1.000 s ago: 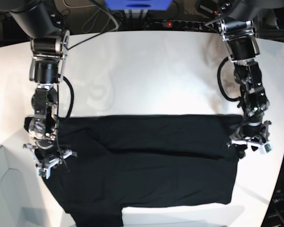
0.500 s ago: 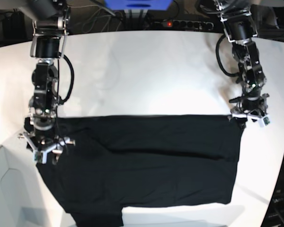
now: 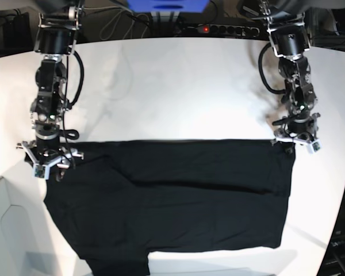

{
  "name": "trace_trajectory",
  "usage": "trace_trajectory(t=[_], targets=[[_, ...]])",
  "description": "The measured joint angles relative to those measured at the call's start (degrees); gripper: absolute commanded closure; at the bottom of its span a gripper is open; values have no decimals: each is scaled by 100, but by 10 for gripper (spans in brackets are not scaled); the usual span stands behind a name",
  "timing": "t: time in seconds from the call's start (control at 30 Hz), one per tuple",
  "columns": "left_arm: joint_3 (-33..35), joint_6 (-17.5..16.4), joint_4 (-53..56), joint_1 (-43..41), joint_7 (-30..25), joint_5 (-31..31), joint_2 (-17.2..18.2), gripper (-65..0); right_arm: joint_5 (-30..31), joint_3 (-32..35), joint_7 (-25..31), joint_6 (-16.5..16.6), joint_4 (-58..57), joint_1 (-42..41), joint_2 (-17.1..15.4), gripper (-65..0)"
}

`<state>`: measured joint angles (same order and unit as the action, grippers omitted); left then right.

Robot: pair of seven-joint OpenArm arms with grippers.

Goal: Fold the T-shirt properly
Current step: 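Drag the held edge back toward the robot with both grippers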

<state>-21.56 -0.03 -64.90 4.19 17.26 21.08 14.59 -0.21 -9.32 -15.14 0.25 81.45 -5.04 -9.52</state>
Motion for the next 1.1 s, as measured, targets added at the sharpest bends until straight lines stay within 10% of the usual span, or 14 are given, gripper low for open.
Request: trace_trajectory(t=[0.23,0.43,0.87,1.1], targets=[[188,-2,0,15,-42,0,2,-329,0,-358,-22,0,0,125,-7,-348],[177,-9,0,13,2,20,0,0,7,-369,2,2,-260,72,-313,-348],[179,-13,0,-4,-20,20,0,0,48,-354,149,22,-2055,-398,-772,-348],[173,-17,-2,-94,-116,2,0,0,35,-380,282,901,-2251,-479,-826,-240]])
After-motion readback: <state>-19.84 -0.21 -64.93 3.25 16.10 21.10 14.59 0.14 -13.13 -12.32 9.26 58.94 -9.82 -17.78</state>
